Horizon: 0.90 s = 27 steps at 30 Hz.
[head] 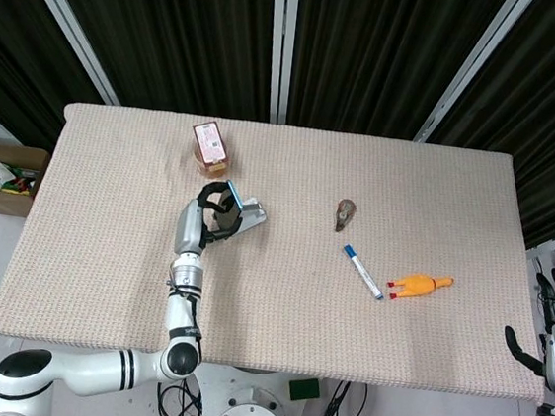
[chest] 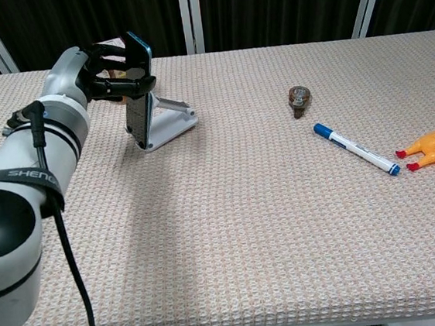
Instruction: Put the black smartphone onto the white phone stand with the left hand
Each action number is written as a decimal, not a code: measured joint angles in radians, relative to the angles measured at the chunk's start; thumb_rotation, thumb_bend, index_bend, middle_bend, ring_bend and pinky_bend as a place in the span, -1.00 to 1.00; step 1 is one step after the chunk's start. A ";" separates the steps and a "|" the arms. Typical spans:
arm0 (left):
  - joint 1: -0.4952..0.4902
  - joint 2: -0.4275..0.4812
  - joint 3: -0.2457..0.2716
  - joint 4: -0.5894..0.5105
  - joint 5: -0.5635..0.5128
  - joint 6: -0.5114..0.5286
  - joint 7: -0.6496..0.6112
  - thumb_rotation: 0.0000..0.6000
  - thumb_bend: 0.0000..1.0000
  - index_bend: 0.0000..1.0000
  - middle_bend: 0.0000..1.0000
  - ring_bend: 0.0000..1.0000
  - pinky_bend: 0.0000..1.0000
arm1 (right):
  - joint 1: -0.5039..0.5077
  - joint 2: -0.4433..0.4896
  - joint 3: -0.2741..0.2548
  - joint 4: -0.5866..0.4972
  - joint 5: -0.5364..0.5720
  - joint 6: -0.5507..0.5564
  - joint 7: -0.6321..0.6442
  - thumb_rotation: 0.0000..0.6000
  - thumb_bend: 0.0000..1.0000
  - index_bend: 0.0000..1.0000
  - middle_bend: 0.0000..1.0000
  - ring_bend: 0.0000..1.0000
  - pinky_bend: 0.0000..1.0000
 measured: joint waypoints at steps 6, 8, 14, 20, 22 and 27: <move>0.005 0.008 0.025 0.001 0.032 -0.028 0.003 1.00 -0.24 -0.85 -0.61 -0.73 -0.53 | 0.002 -0.002 0.003 0.004 0.006 -0.004 0.001 1.00 -0.35 -1.00 -1.00 -1.00 -1.00; 0.005 0.007 0.026 0.003 0.041 -0.034 -0.002 1.00 -0.24 -0.91 -0.69 -0.76 -0.54 | 0.002 -0.002 0.004 0.004 0.006 -0.004 0.001 1.00 -0.35 -1.00 -1.00 -1.00 -1.00; 0.004 0.005 0.029 0.018 0.075 -0.037 -0.014 1.00 -0.24 -0.97 -0.77 -0.80 -0.56 | 0.003 -0.001 0.005 0.002 0.006 -0.003 -0.002 1.00 -0.35 -1.00 -1.00 -1.00 -1.00; 0.009 0.005 0.036 0.025 0.085 -0.048 -0.017 1.00 -0.25 -0.98 -0.80 -0.82 -0.58 | 0.004 -0.001 0.004 -0.002 0.005 -0.004 -0.006 1.00 -0.35 -1.00 -1.00 -1.00 -1.00; 0.012 0.006 0.041 0.023 0.093 -0.049 -0.017 1.00 -0.26 -0.98 -0.83 -0.83 -0.58 | 0.004 0.000 0.004 -0.003 0.004 -0.003 -0.008 1.00 -0.35 -1.00 -1.00 -1.00 -1.00; 0.022 0.019 0.055 0.002 0.128 -0.041 -0.018 1.00 -0.28 -1.00 -0.90 -0.90 -0.59 | 0.003 0.004 0.008 -0.009 0.003 0.004 -0.009 1.00 -0.35 -1.00 -1.00 -1.00 -1.00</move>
